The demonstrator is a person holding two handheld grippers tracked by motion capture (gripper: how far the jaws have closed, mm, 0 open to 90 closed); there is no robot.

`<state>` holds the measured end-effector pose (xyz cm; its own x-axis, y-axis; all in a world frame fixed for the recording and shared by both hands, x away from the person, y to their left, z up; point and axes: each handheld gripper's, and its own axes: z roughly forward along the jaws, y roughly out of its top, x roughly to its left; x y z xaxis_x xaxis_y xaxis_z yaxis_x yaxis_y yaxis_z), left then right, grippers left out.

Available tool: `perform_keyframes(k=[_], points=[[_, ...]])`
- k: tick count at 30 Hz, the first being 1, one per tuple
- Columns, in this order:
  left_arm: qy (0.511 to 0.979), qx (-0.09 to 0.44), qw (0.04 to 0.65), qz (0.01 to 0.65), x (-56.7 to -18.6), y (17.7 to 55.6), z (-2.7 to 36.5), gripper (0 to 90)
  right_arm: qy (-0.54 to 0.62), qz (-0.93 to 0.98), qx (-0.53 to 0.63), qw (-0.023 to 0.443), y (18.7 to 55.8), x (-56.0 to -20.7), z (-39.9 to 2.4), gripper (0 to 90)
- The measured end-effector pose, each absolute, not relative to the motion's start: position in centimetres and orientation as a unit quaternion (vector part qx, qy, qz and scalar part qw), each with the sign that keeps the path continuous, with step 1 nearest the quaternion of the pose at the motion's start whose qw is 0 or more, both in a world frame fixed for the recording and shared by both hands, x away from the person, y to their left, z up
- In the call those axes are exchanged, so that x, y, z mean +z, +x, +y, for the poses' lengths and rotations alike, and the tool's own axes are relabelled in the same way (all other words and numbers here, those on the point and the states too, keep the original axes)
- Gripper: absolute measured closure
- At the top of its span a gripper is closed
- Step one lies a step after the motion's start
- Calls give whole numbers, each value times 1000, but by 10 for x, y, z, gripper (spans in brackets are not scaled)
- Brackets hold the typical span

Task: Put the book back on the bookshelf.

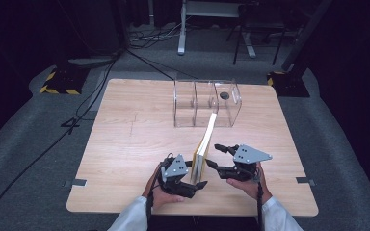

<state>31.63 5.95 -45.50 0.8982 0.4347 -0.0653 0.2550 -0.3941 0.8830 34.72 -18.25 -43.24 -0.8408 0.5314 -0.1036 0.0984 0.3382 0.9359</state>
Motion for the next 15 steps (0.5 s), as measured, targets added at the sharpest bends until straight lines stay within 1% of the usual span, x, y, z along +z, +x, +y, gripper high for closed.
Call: perform_keyframes(k=[3,4,5,6,9,11,13,15], points=[[830,116,499,220,-458,315,53,253,198,796,535,201,347,-435,-181,373],[826,123,501,226,-458,315,53,284,197,797,533,204,347,-435,-180,371],[826,123,501,226,-458,315,53,341,197,797,533,204,347,-435,-180,371],[824,124,503,230,-458,316,55,341,201,797,532,203,348,-436,-181,367],[815,123,515,235,-456,319,61,454,215,791,535,203,352,-438,-184,363],[816,125,514,234,-455,319,62,463,226,788,537,200,354,-438,-187,362],[815,125,515,233,-455,318,62,491,229,786,538,202,354,-437,-188,361],[815,128,517,227,-455,317,63,560,230,784,540,203,354,-437,-188,361]])
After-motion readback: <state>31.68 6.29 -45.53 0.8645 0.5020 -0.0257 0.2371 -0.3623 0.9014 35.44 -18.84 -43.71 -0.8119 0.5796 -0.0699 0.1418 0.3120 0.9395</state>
